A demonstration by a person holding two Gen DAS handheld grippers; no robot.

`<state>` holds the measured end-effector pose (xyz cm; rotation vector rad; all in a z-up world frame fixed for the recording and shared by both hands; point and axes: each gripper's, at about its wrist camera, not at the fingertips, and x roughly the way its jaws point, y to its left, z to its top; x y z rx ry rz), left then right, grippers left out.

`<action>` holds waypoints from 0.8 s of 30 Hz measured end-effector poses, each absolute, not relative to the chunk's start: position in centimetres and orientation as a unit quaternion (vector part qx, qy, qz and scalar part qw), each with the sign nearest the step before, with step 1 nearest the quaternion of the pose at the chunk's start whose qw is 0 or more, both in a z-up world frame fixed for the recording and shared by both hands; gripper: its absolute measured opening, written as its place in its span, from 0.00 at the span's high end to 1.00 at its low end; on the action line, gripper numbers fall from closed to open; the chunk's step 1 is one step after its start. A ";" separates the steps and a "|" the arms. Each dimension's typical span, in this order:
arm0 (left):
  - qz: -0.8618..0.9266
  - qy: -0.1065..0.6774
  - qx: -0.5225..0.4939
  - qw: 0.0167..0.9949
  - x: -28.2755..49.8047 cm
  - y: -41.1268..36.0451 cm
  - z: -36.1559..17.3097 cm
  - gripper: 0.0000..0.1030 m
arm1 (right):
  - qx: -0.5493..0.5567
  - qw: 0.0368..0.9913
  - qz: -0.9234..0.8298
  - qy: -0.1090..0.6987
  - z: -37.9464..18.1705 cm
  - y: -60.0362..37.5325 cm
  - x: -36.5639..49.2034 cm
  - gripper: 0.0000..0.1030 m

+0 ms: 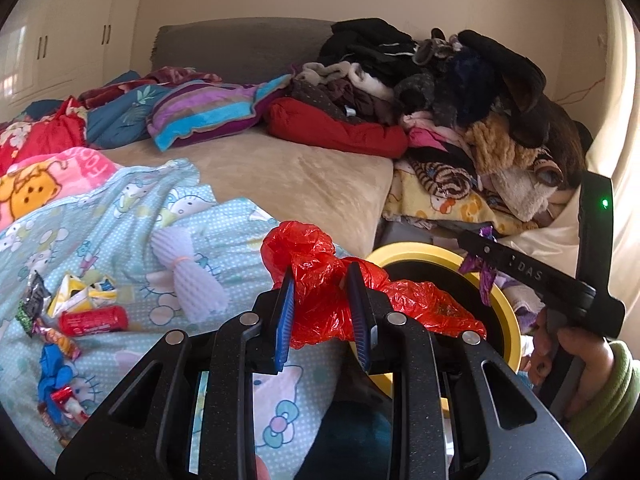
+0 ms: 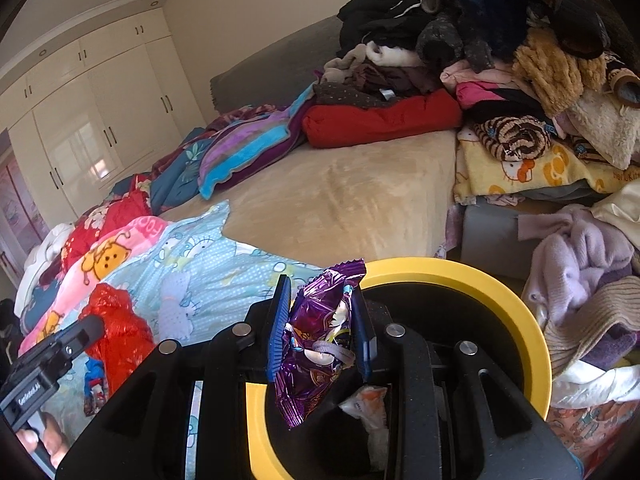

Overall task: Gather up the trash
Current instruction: 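Carry the red bag and purple wrapper over the bin with both tools, then open both grippers to drop the red bag and wrapper into the bin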

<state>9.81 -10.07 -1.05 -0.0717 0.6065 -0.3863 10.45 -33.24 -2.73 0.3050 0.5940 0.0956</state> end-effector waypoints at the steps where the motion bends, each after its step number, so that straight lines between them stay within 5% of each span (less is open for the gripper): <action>1: -0.192 0.298 -0.032 0.935 9.8 -10.4 -1.2 0.82 | 0.150 0.944 0.046 0.291 -2.8 -33.4 10.5 0.74; 24: -0.258 0.337 0.045 0.905 9.3 -19.1 -5.2 0.82 | 0.181 0.929 0.013 0.322 -6.1 -38.4 11.3 0.74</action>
